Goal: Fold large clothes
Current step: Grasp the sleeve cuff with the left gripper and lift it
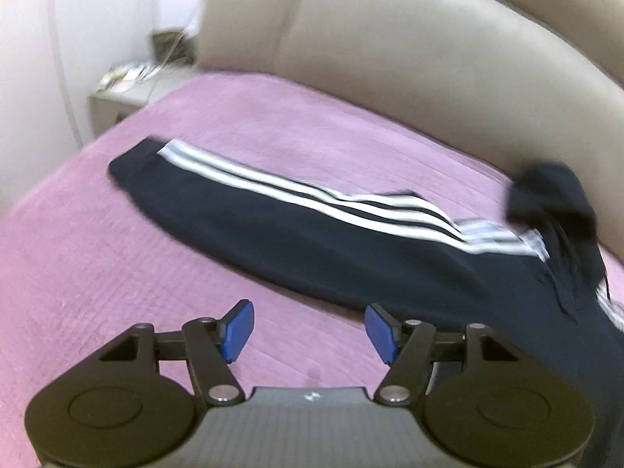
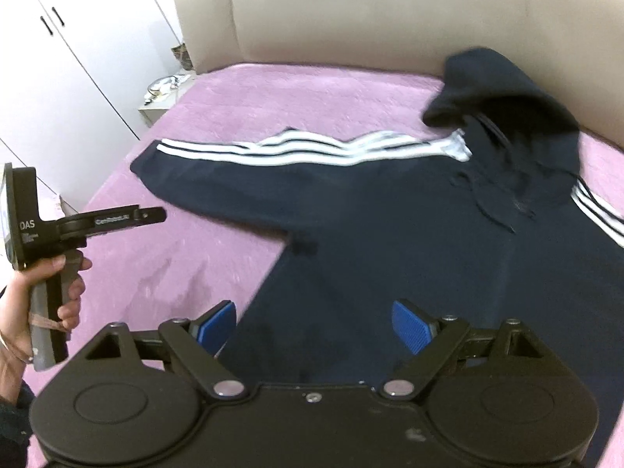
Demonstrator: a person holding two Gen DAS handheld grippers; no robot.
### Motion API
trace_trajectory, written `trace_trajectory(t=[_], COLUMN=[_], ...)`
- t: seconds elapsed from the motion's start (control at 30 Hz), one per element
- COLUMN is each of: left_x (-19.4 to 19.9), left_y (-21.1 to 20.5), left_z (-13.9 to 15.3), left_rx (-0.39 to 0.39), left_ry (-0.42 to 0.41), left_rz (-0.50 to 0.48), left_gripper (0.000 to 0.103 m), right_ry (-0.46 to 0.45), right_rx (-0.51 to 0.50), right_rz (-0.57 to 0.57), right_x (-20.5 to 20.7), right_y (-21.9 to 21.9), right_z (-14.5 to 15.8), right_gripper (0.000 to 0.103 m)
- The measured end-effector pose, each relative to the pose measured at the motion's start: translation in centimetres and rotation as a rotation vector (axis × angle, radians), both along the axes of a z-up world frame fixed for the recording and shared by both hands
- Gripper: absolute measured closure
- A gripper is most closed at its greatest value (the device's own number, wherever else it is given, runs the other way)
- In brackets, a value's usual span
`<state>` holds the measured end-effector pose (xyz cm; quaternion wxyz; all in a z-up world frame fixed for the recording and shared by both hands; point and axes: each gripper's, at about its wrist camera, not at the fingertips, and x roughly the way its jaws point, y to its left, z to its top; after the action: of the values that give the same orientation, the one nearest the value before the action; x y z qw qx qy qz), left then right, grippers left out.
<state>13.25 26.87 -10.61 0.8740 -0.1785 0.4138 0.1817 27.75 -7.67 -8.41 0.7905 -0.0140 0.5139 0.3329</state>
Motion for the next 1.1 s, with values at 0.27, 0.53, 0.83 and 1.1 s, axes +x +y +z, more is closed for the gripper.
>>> trace_trajectory(t=[0.27, 0.53, 0.83, 1.1], left_x=[1.2, 3.9, 6.5, 5.9], left_y=[13.5, 20.4, 22.6, 21.4], left_z=[-3.9, -8.4, -10.4, -10.2], left_rx=[-0.158, -0.215, -0.116, -0.003], left_ry=[-0.025, -0.030, -0.118, -0.253], left_rz=[0.218, 0.260, 0.172, 0.191], left_gripper=[0.023, 0.023, 0.020, 0.096], right_ry=[0.066, 0.065, 0.047, 0.147], right_rx=[-0.149, -0.224, -0.301, -0.343], right_rz=[-0.025, -0.104, -0.197, -0.234], right_x=[5.7, 8.5, 11.9, 14.9], right_y=[6.5, 10.5, 13.9, 13.2], right_z=[-4.0, -8.6, -12.5, -14.8], right_gripper=[0.000, 0.000, 0.000, 0.000])
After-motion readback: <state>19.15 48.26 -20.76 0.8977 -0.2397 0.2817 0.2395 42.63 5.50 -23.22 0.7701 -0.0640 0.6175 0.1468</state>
